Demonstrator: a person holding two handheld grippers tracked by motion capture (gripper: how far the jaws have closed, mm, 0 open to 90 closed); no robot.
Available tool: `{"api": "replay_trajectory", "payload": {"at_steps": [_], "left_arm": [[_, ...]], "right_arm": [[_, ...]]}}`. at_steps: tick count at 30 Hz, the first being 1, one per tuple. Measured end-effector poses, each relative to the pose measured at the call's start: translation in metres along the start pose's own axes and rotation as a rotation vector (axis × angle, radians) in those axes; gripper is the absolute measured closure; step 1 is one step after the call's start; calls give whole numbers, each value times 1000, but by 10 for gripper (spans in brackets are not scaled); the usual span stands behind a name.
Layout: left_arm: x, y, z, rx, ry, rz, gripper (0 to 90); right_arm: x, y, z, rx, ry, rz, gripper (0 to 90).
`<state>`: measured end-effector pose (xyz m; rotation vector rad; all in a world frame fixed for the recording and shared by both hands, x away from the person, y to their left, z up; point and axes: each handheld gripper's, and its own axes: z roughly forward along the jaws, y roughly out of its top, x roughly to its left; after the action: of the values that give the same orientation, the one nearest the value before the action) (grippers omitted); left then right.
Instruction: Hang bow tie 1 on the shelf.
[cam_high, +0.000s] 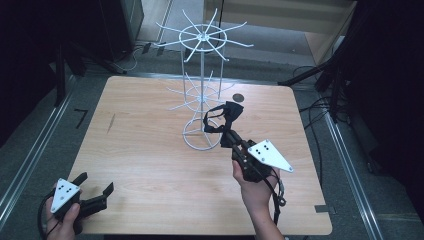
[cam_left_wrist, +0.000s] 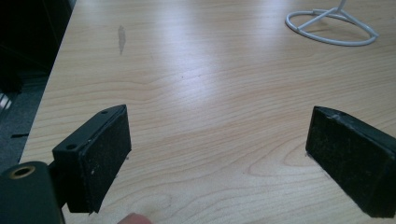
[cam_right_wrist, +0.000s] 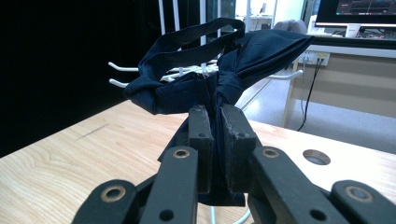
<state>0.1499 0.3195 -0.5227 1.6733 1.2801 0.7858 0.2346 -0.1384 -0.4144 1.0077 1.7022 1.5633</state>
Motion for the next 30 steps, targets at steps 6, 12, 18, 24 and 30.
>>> {"api": "replay_trajectory", "payload": {"at_steps": [6, 12, 18, 24, 30], "left_arm": [[0, -1, -2, 6, 4, 5, 72], [0, -2, -4, 15, 2, 4, 72], [0, -2, -3, 18, 0, 9, 72], [0, -2, -3, 18, 0, 9, 72], [0, -2, -3, 20, 0, 8, 72]], "right_arm": [[-2, -4, 6, 14, -5, 9, 848], [-4, -10, 12, 31, -7, 16, 848], [-8, -18, 18, 60, -13, 34, 848], [-6, -25, 24, 87, -8, 30, 847], [-6, -30, 29, 116, 8, 34, 839]]}}
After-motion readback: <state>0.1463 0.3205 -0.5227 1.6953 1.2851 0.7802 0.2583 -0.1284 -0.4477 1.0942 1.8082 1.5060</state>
